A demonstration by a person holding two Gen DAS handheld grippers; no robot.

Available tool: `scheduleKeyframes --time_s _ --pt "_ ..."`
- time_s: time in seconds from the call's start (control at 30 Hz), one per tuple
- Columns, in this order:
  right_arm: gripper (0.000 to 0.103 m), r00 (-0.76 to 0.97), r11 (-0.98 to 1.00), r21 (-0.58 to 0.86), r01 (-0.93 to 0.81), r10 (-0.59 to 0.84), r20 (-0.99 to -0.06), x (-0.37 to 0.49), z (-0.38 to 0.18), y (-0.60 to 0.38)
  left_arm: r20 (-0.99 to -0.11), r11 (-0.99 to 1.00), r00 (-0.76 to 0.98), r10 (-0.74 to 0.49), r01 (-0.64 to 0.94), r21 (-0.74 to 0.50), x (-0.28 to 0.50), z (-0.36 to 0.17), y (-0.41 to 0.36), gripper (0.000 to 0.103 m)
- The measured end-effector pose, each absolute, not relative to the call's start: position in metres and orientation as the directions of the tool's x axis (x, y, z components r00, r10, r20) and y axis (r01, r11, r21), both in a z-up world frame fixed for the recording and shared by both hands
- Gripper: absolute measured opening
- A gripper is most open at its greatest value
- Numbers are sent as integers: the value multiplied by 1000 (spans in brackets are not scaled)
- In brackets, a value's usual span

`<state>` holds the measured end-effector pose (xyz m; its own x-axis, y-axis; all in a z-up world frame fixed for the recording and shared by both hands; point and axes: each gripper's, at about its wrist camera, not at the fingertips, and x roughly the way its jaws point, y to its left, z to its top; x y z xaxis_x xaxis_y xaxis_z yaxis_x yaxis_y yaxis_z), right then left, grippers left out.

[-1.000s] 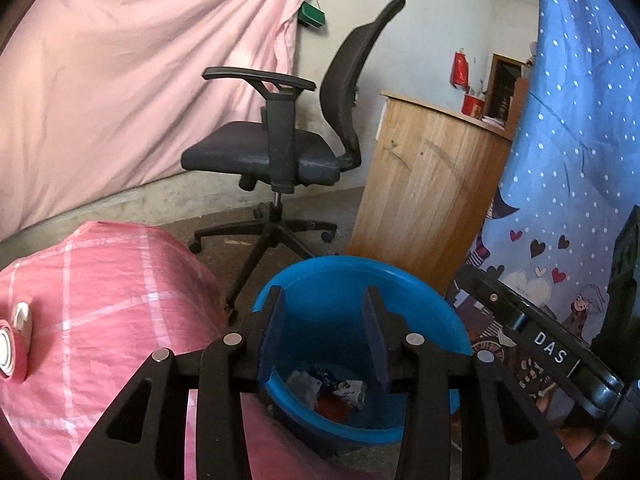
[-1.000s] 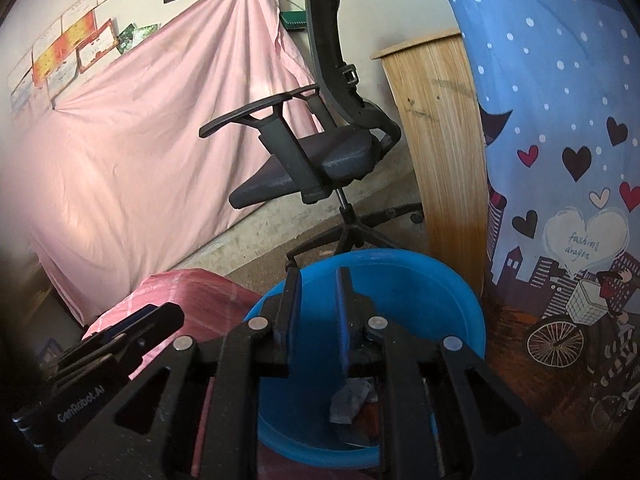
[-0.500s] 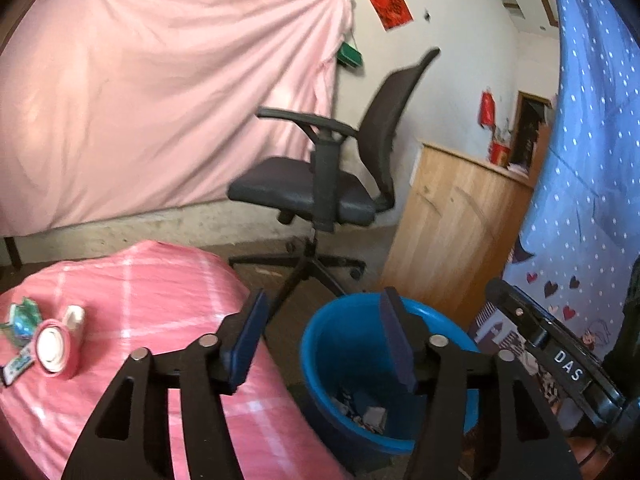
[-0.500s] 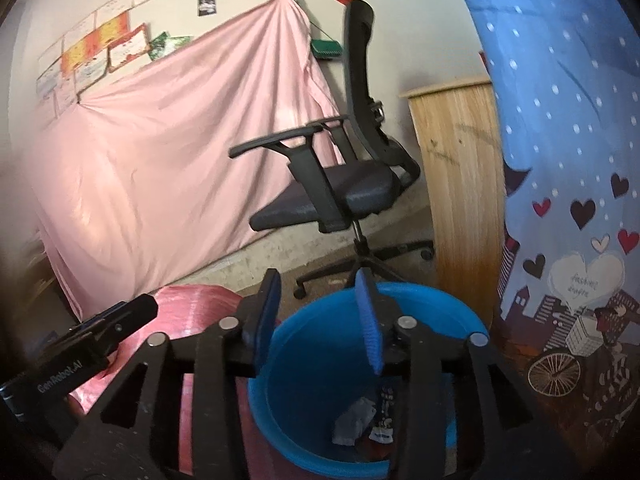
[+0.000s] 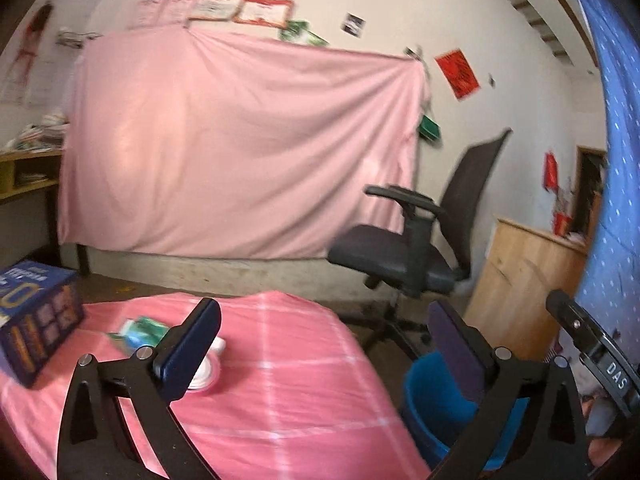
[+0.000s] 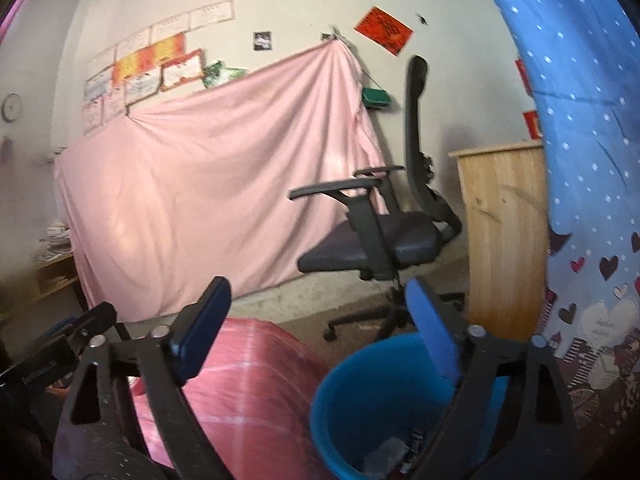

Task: Collect trash
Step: 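Move both tools back over the table toward the clip and tape roll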

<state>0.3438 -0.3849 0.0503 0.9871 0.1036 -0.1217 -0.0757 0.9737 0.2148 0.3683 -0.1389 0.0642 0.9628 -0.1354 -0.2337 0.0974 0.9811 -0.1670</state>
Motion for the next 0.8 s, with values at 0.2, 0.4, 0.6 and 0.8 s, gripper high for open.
scheduleKeyframes --time_s 0.2,0.4,0.6,0.8 --pt "103 985 971 184 -152 165 -54 339 59 -351 -197 985 980 -38 4 -172 347 66 -97 101" --pt "103 972 959 160 -232 236 -5 333 64 -311 -158 986 986 53 -77 -149 323 66 -58 101" --pt "103 951 944 116 -309 310 11 333 65 -274 -137 981 981 135 -152 -121 303 59 -24 101" --pt "103 930 928 86 -363 367 -27 344 56 -243 -134 976 973 187 -199 -88 291 41 4 101"
